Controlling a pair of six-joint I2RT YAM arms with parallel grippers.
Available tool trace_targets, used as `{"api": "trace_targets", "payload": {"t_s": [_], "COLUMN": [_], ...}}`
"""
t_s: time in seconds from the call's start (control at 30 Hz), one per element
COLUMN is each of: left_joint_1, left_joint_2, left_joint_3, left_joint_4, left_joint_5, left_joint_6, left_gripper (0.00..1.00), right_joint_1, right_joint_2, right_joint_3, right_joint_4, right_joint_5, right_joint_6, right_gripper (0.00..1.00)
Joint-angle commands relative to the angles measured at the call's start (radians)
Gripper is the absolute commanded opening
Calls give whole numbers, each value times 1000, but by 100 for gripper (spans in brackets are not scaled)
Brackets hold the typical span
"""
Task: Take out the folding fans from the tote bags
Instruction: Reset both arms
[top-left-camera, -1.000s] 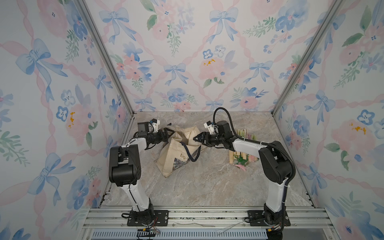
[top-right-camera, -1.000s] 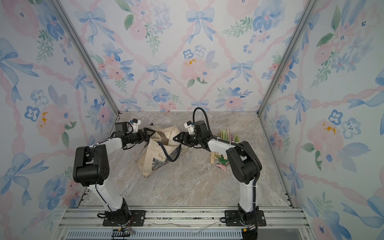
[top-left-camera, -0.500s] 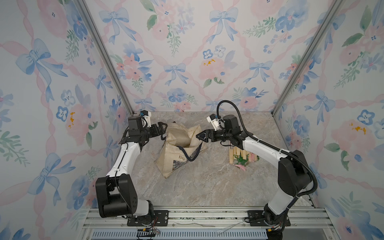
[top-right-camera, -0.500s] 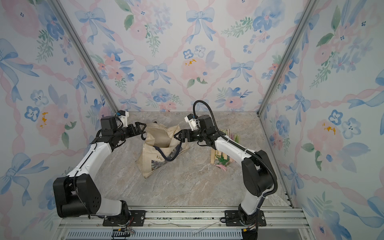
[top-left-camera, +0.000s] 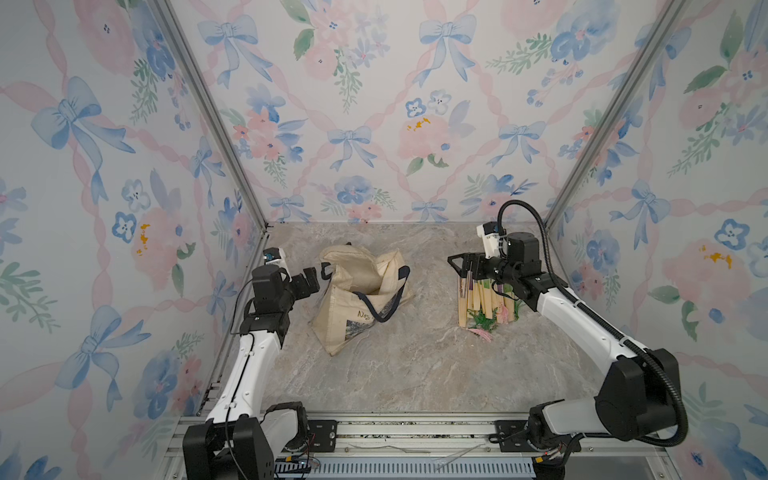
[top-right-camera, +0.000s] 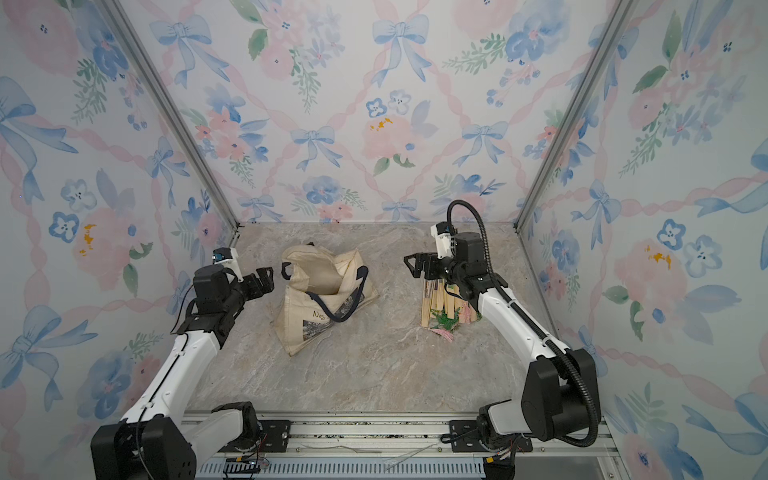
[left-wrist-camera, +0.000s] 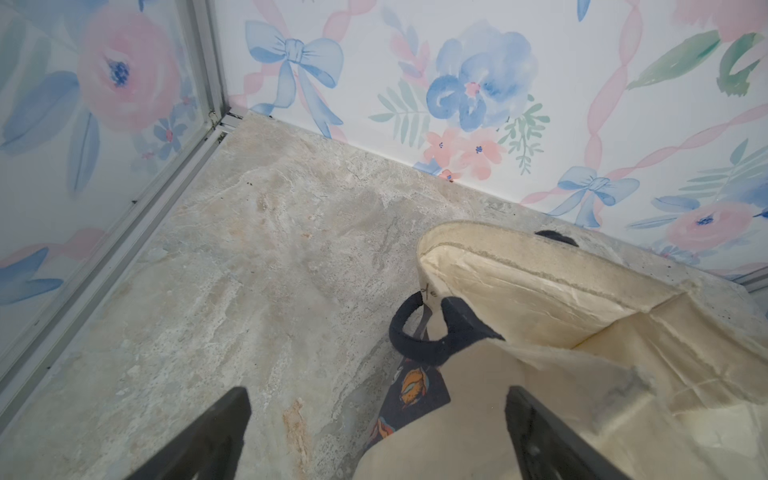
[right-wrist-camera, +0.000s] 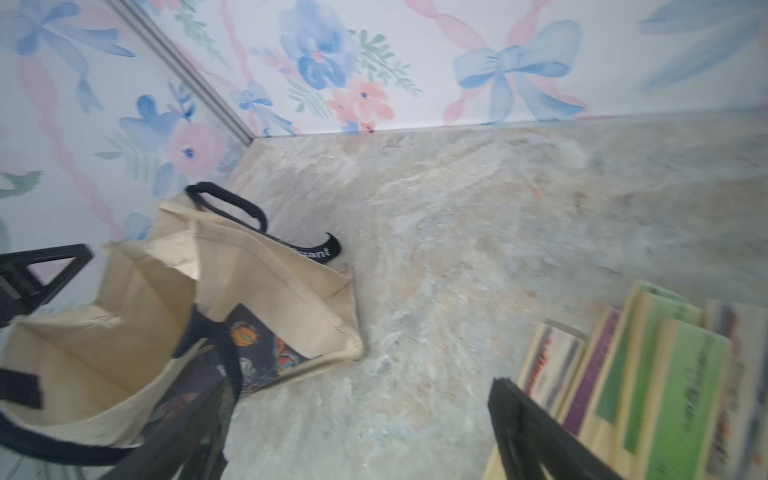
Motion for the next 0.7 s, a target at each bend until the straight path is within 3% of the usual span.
{"api": "trace_targets", "payload": {"t_s": [0.0, 0.23, 0.53, 0.67], "left_joint_1": [7, 7, 7, 5], "left_joint_2": [-77, -113, 0, 62], "left_joint_3": [-108, -230, -265, -306], "left_joint_4": [166, 276, 413, 543], "left_joint_5": [-80, -77, -9, 16], "left_joint_6": [28, 74, 107, 123], "left_gripper": [98, 98, 98, 98], "right_joint_1": [-54, -65, -60, -106], "right_joint_2": [-35, -28, 72, 83], "right_joint_3": [-108, -321, -483, -509], "right_joint_4": [41, 222, 654, 717], "right_joint_5": [149, 390, 474, 508], "right_joint_6": [-84, -274, -393, -325], "right_gripper": [97, 96, 97, 97]}}
